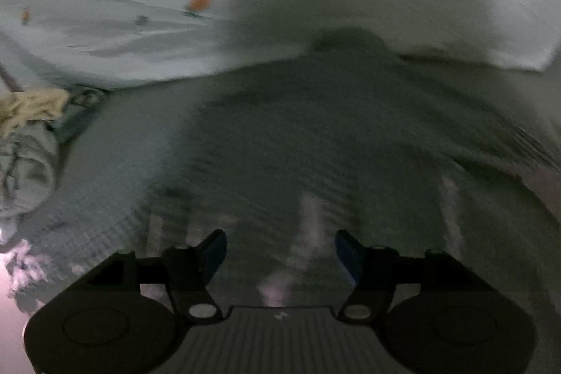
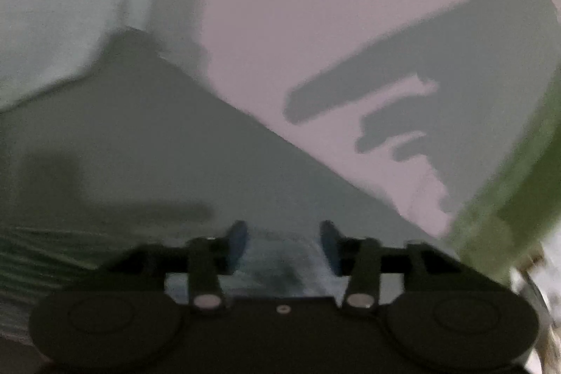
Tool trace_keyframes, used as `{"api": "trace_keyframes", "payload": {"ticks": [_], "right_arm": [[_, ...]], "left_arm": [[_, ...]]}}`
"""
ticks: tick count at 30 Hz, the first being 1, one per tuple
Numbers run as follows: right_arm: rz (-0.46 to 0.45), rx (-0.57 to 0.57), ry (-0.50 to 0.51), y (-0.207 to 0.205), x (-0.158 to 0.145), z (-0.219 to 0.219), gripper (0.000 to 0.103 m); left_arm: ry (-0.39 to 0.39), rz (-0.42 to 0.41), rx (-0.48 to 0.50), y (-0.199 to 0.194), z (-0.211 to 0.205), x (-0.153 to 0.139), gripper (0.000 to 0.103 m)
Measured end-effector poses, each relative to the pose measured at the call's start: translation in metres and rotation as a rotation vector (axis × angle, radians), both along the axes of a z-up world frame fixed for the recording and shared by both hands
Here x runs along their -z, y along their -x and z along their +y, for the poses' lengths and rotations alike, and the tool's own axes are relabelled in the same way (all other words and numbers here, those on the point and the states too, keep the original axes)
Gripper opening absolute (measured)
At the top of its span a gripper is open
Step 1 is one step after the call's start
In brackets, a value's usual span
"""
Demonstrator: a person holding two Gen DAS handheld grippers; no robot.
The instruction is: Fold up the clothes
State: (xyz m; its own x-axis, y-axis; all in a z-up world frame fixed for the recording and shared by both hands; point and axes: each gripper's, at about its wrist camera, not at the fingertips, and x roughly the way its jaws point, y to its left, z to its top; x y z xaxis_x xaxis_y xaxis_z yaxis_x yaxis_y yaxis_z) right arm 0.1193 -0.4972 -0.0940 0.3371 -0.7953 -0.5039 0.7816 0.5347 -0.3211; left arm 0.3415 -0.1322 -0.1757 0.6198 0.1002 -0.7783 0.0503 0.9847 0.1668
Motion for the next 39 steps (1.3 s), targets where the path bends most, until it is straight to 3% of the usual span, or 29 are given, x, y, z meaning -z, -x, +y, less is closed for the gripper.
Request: {"api": "trace_keyframes", "payload": {"ticks": [2,4,6,8,12,14,18,19,20,21,23,24,27,30,32,35,36,37,39], "right_arm": [[0.037,-0.12,0.084,-0.026,-0.005,0.035,0.059],[0.083,-0.204,0.195,-0.055,-0.002,0.075,0.073],[0.045,-0.298,0.202,-0.083,-0.003,0.113,0.074],[-0.043,-0.468,0.067,-0.115,-0.001,0.14,0.075],[-0.092,-0.803,-0.388,-0.209,0.037,0.177,0.067],[-0.133,-0.885,-0.451,-0.249,0.057,0.204,0.067],[-0.016,-0.953,-0.411,-0.318,0.082,0.239,0.067],[0.006,-1.006,-0.375,-0.326,0.083,0.245,0.046],[0.026,-1.046,-0.329,-0.329,0.084,0.253,0.036],[0.04,-1.06,-0.285,-0.328,0.085,0.259,0.0],[0.051,-1.057,-0.216,-0.33,0.088,0.264,0.001],[0.041,-1.041,-0.16,-0.331,0.086,0.269,0.001],[-0.009,-1.007,-0.034,-0.34,0.07,0.284,0.0],[-0.063,-0.963,-0.059,-0.373,0.052,0.284,0.0],[-0.033,-0.945,-0.078,-0.398,0.06,0.286,0.001],[0.062,-0.912,-0.127,-0.421,0.088,0.287,0.006],[0.045,-0.899,-0.142,-0.417,0.09,0.284,0.017],[0.011,-0.889,-0.159,-0.409,0.086,0.277,0.038],[-0.103,-0.877,-0.197,-0.377,0.064,0.255,0.061]], "left_arm": [[-0.01,-0.035,-0.017,-0.025,0.023,-0.002,0.069],[-0.021,-0.067,-0.01,-0.057,0.041,0.001,0.07],[-0.017,-0.084,0.023,-0.088,0.054,0.008,0.073],[0.011,-0.094,0.097,-0.124,0.062,0.021,0.074],[0.172,-0.055,0.27,-0.198,0.057,0.051,0.078],[0.233,-0.04,0.354,-0.231,0.048,0.063,0.078],[0.215,0.004,0.47,-0.269,0.014,0.085,0.076],[0.195,-0.011,0.479,-0.269,0.007,0.09,0.072],[0.174,-0.029,0.485,-0.268,0.001,0.095,0.063],[0.185,-0.065,0.482,-0.263,-0.004,0.096,0.043],[0.184,-0.105,0.424,-0.253,-0.01,0.094,0.015],[0.135,-0.154,0.416,-0.246,-0.017,0.092,0.011],[0.003,-0.268,0.425,-0.243,-0.039,0.084,0.006],[0.014,-0.315,0.372,-0.267,-0.046,0.064,0.005],[-0.011,-0.327,0.359,-0.282,-0.051,0.062,0.006],[-0.02,-0.229,0.338,-0.3,-0.057,0.083,0.012],[-0.027,-0.215,0.335,-0.299,-0.057,0.089,0.021],[-0.035,-0.204,0.332,-0.297,-0.057,0.093,0.028],[-0.03,-0.228,0.328,-0.283,-0.047,0.088,0.054]]}}
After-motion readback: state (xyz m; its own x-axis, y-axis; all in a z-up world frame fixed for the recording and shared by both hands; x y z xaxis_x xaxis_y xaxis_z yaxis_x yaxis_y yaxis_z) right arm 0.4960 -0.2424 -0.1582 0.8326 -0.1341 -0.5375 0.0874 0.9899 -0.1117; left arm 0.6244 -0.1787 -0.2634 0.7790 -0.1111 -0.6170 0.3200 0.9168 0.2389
